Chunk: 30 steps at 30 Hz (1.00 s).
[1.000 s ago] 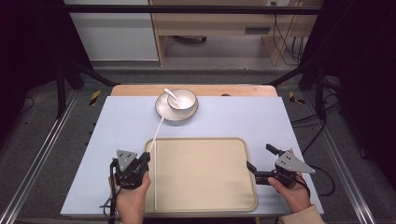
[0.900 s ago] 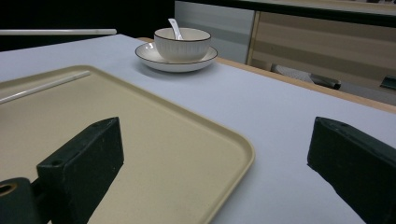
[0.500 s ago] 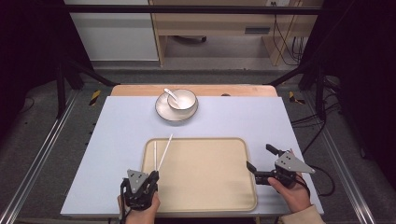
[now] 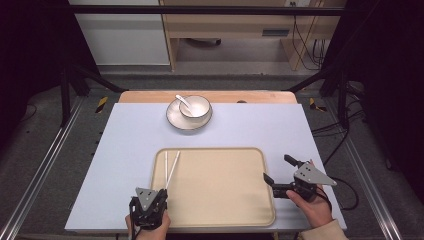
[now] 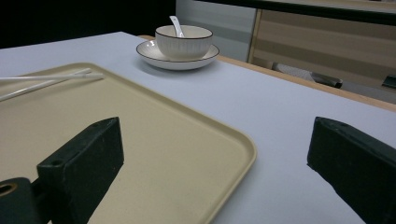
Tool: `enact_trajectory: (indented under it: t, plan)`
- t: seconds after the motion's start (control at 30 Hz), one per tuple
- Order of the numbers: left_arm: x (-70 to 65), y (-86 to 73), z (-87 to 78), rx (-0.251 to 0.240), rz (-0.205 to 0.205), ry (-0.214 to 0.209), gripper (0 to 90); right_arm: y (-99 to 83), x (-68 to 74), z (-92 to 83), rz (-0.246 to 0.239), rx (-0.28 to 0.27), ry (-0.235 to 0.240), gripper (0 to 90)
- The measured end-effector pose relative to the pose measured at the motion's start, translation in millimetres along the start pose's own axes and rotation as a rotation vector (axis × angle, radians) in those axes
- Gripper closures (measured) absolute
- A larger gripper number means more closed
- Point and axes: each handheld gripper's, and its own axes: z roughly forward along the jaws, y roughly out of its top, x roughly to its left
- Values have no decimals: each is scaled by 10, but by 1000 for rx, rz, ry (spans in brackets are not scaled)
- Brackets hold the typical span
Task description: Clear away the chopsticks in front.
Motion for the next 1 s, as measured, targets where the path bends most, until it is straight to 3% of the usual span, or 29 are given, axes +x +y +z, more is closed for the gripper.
enact_trajectory:
  t: [0.47,0.9,1.0]
  plan:
    - [-91,-59,90,35,12,2,852,-4,1,3,-4,5,3,38]
    - [-122,-92,143,39,-28,-24,846,-5,4,2,-4,6,4,39]
    - [-120,-94,159,31,-34,-21,788,-4,2,2,-5,5,4,39]
